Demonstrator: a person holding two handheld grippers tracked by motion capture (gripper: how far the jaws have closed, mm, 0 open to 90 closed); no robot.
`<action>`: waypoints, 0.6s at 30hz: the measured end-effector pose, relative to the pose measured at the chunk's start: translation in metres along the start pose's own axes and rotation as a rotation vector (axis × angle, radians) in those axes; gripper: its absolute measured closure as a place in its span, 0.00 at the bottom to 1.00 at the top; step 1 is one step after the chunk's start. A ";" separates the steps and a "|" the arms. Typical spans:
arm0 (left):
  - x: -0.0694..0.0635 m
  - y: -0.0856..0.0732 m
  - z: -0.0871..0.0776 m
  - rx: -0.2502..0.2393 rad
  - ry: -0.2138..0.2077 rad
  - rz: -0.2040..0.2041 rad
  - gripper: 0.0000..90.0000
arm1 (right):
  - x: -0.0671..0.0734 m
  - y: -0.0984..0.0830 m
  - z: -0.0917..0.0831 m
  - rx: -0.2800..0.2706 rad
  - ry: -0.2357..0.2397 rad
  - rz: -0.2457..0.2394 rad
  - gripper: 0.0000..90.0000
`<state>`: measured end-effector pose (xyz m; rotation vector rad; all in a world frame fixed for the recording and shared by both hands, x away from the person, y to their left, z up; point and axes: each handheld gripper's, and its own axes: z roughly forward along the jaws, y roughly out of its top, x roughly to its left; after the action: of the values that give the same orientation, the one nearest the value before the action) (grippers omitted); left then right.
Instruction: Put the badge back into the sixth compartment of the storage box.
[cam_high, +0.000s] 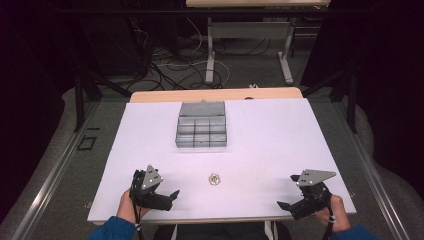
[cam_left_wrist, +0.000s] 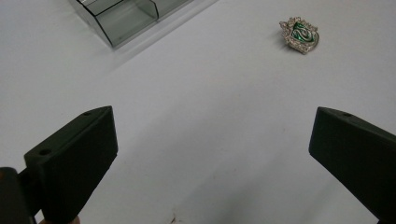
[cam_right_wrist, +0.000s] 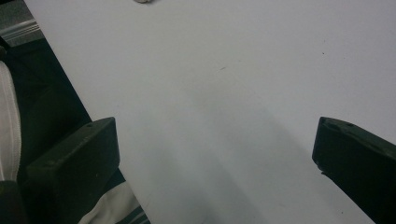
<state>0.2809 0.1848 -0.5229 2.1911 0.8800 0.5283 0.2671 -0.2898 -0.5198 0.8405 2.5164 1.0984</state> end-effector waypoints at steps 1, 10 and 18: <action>0.000 0.000 0.000 0.000 0.000 0.000 0.01 | 0.000 0.000 0.000 -0.005 0.002 -0.001 0.00; -0.006 0.010 0.011 0.004 -0.018 0.024 0.01 | 0.000 0.001 0.001 -0.004 -0.005 0.003 0.00; -0.011 0.017 0.020 0.010 -0.038 0.030 0.01 | 0.000 0.000 0.000 0.008 -0.001 0.000 0.00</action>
<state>0.2919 0.1588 -0.5251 2.2196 0.8324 0.4954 0.2671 -0.2892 -0.5199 0.8422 2.5222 1.0883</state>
